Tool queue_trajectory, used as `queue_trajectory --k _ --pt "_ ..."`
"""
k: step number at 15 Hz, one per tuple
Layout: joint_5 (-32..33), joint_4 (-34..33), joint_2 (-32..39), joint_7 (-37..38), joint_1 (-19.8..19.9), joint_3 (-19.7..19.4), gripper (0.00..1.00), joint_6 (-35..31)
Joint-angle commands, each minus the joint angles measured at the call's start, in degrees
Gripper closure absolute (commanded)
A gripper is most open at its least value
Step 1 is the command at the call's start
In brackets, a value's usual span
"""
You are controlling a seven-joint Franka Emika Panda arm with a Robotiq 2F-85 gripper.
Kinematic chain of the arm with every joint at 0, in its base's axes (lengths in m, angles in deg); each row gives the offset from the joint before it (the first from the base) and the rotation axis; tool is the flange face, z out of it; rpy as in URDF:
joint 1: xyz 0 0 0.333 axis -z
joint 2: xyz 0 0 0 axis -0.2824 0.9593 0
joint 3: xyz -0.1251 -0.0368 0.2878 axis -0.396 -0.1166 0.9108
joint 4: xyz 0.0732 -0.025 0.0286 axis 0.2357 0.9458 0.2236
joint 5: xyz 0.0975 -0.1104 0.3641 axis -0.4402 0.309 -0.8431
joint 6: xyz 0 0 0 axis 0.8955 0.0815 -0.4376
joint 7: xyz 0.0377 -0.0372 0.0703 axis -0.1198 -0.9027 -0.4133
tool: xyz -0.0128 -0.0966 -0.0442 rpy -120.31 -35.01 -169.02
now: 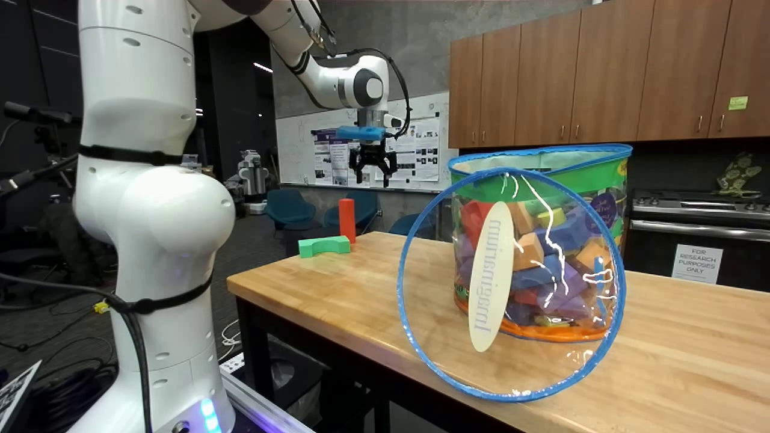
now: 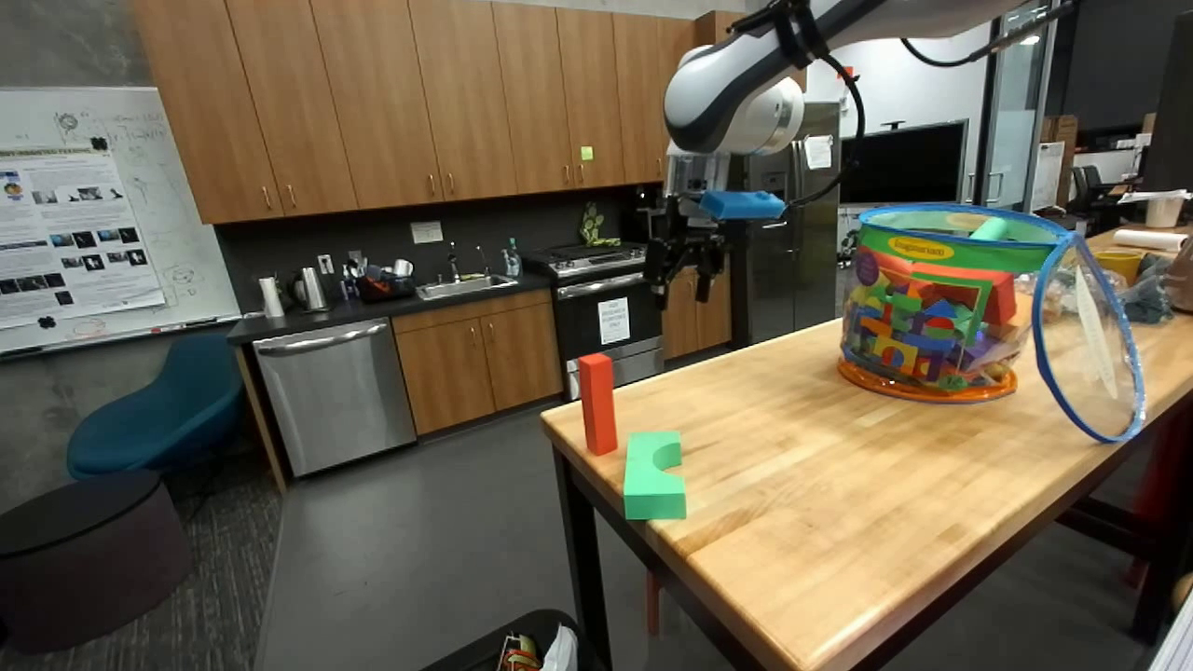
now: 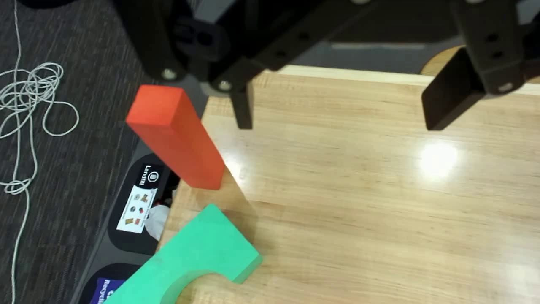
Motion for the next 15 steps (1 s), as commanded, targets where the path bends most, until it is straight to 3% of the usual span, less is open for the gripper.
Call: queue_trajectory --k 1,7,15 --pt "-0.9 -2.6 2.76 2.96 -1.44 1.2 0.0 -0.28" --pt "-0.8 -6.79 8.77 5.89 -3.34 2.75 0.0 -4.0" --pt "-1.79 -15.28 15.26 7.65 -4.88 4.0 0.0 -1.91"
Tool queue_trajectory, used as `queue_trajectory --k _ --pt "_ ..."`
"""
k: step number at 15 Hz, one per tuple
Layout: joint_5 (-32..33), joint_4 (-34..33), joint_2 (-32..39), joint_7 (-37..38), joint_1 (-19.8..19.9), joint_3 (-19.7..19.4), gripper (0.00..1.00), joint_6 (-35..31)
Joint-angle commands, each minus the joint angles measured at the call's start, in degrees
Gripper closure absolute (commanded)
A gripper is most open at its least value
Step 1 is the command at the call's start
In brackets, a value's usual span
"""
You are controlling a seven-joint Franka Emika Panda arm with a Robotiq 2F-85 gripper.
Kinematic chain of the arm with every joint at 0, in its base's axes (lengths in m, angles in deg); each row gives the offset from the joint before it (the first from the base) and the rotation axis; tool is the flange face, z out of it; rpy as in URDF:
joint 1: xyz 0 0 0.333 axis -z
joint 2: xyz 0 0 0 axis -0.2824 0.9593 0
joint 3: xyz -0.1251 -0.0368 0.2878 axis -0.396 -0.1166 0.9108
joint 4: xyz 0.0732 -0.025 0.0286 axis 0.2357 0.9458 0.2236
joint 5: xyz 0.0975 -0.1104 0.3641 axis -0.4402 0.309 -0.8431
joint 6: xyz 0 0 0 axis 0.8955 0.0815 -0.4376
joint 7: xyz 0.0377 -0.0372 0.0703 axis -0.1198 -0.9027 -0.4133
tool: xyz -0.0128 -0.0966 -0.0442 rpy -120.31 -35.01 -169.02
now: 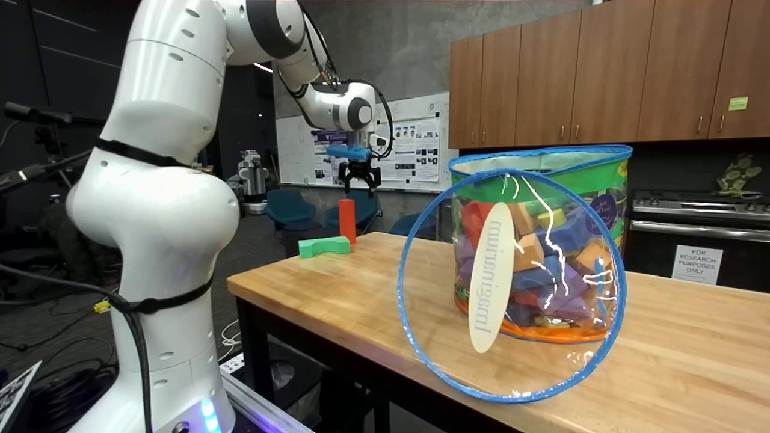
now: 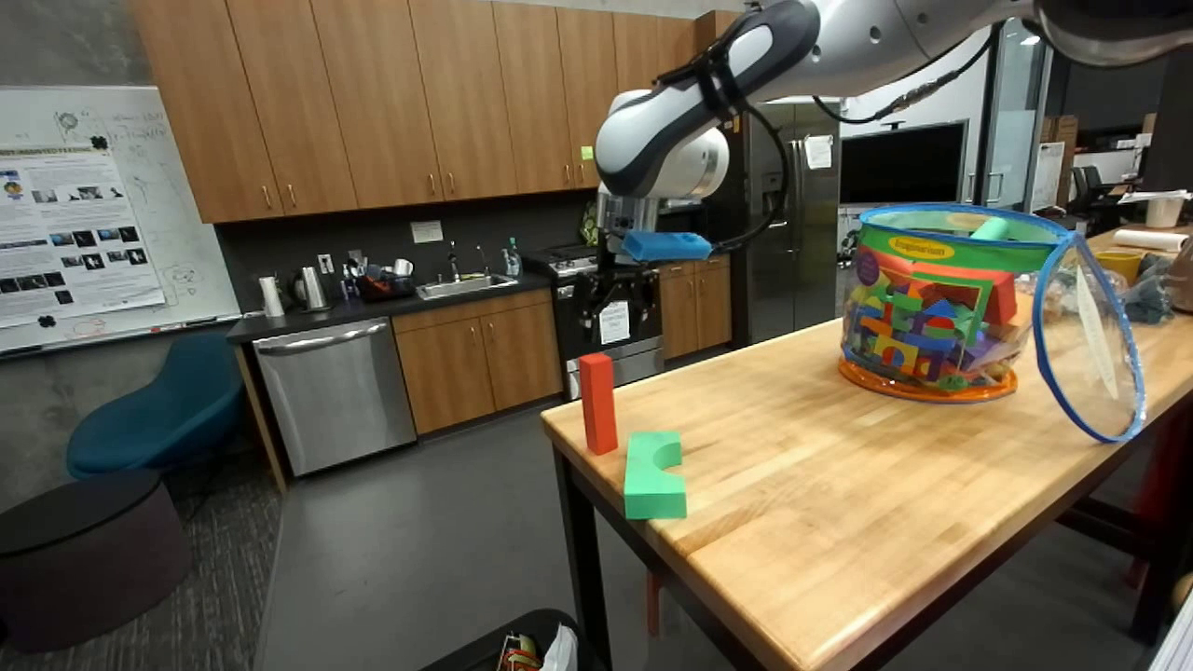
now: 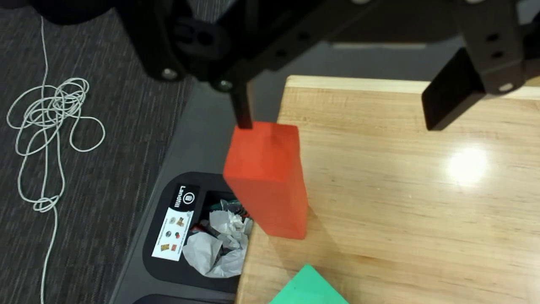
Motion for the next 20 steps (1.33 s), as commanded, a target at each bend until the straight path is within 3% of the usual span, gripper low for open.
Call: queue_trajectory --k 1,12,13,16,20 --pt "-1.83 -5.3 3.0 0.98 -0.81 0.81 0.0 2.68" --pt "0.79 -8.88 7.73 8.14 -4.49 0.2 0.02 6.52" --pt "1.5 -9.01 8.11 9.1 -4.78 -0.08 0.26 6.41" --pt "3.19 -9.27 8.81 11.43 -5.27 -0.72 0.35 6.63" --pt "4.19 -9.04 8.55 13.36 -5.39 -1.15 0.68 6.86"
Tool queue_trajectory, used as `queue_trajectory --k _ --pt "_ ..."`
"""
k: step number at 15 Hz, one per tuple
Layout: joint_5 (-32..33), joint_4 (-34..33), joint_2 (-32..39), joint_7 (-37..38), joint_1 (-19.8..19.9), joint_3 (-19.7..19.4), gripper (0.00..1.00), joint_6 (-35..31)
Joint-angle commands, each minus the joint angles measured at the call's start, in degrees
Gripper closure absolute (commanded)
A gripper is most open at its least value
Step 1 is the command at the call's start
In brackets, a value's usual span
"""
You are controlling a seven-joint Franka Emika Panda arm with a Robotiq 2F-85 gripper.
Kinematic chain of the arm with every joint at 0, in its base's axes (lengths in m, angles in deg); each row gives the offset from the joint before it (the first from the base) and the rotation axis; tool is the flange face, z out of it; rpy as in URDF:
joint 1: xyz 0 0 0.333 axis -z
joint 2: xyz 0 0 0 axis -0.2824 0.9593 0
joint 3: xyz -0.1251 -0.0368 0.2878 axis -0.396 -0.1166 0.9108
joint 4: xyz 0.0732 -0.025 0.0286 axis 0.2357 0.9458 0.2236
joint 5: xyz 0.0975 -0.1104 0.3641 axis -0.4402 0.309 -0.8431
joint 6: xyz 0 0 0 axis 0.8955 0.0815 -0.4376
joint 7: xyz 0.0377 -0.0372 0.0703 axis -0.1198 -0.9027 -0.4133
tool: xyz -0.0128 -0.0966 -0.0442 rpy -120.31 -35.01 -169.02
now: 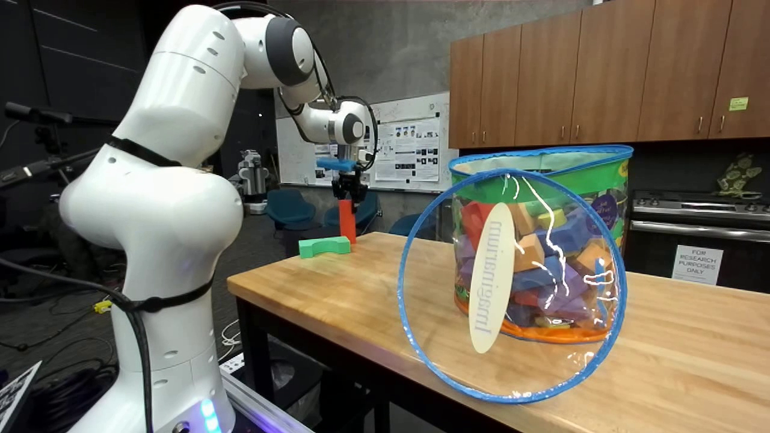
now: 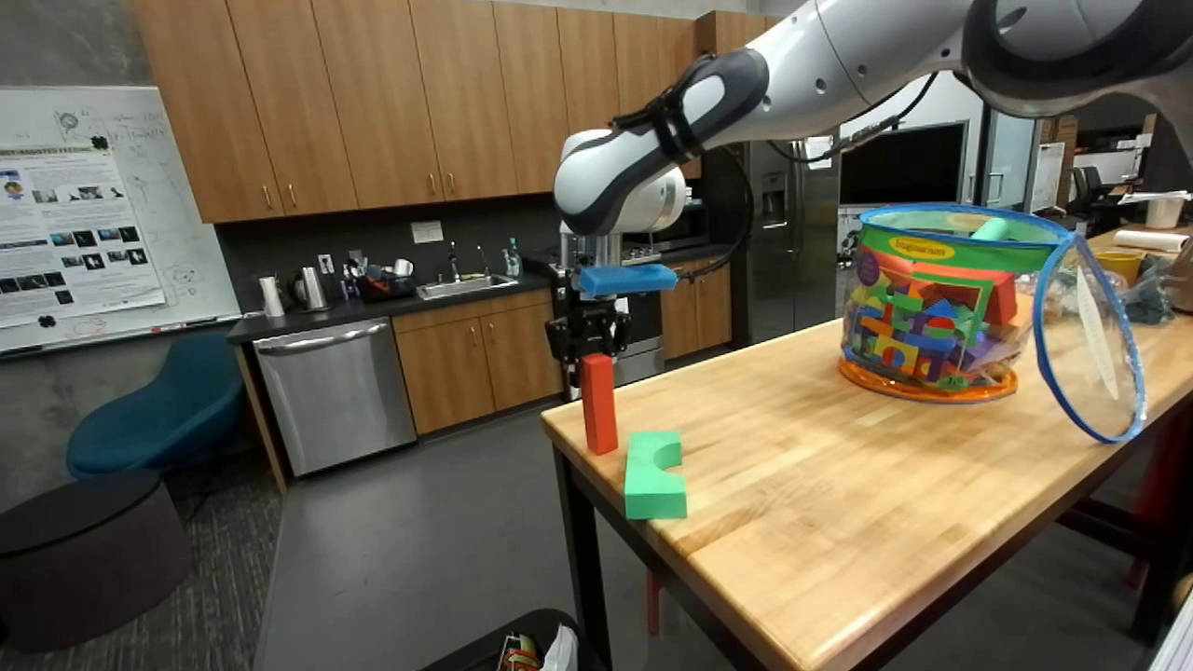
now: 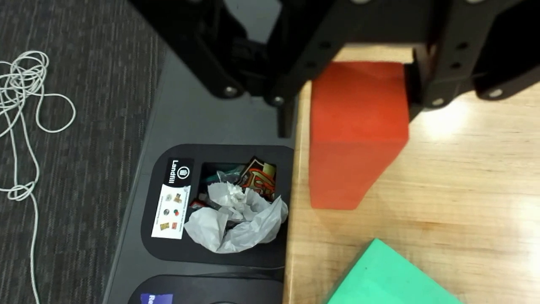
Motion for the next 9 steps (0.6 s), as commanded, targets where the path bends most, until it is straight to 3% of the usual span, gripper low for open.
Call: queue_trajectory --k 1,2,9 --pt "1.42 -1.19 -0.35 2.61 -0.96 -1.23 0.75 1.72" --pt "1.73 -1.04 -0.78 3.0 -0.97 -1.35 0.84 1.84" --pt "5.39 1.17 -5.65 5.48 -0.74 -2.58 0.84 3.07"
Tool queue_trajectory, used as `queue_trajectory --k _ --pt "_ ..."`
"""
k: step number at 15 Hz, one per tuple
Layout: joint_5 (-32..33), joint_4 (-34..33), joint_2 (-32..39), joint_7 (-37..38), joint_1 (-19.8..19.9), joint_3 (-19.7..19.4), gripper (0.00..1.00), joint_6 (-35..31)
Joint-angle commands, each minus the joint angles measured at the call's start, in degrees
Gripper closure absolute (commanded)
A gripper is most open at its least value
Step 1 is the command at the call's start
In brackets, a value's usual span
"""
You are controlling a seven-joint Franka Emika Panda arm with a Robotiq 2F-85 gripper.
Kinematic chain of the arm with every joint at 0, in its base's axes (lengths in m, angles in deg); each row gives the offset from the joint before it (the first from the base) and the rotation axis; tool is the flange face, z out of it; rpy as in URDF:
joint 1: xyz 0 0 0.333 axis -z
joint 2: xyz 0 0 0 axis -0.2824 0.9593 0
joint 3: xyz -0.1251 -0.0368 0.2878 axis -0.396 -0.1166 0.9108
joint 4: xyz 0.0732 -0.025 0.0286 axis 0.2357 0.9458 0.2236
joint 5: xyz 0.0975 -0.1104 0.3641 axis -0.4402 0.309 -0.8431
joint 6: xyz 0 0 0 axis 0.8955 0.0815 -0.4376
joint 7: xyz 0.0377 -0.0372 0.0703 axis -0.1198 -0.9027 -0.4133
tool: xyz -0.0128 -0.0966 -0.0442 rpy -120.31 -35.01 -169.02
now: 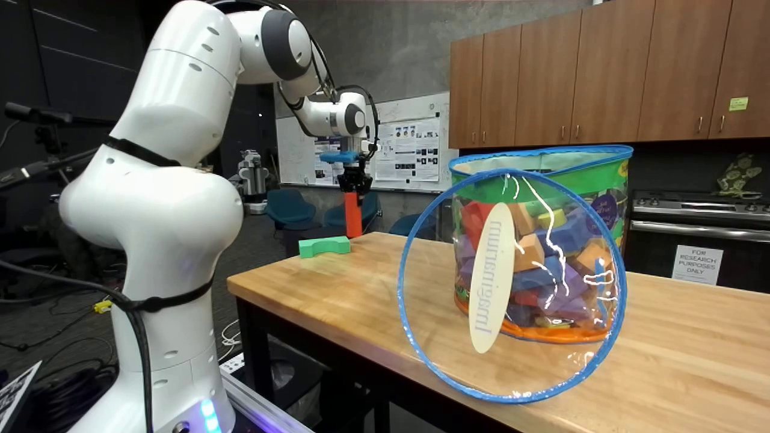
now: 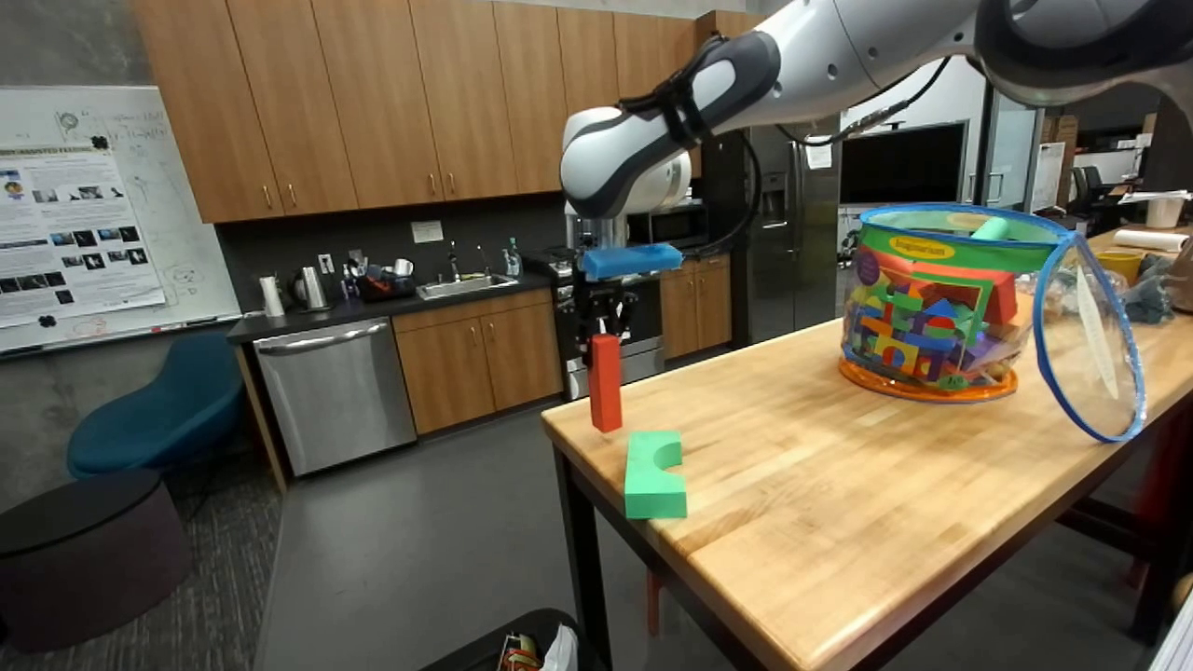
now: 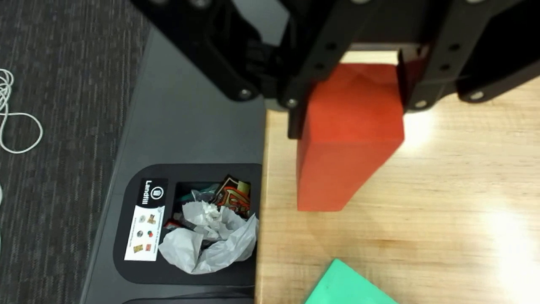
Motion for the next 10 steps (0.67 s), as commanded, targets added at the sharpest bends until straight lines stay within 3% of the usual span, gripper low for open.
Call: queue_trajectory --k 1,5,10 --pt "1.74 2.54 -4.7 1.23 -0.21 -1.37 0.84 2.19" --pt "1.47 5.67 -9.4 -0.61 1.28 -1.94 0.84 3.34" --pt "1.49 14.38 -18.47 -1.11 3.89 -3.03 0.84 0.38"
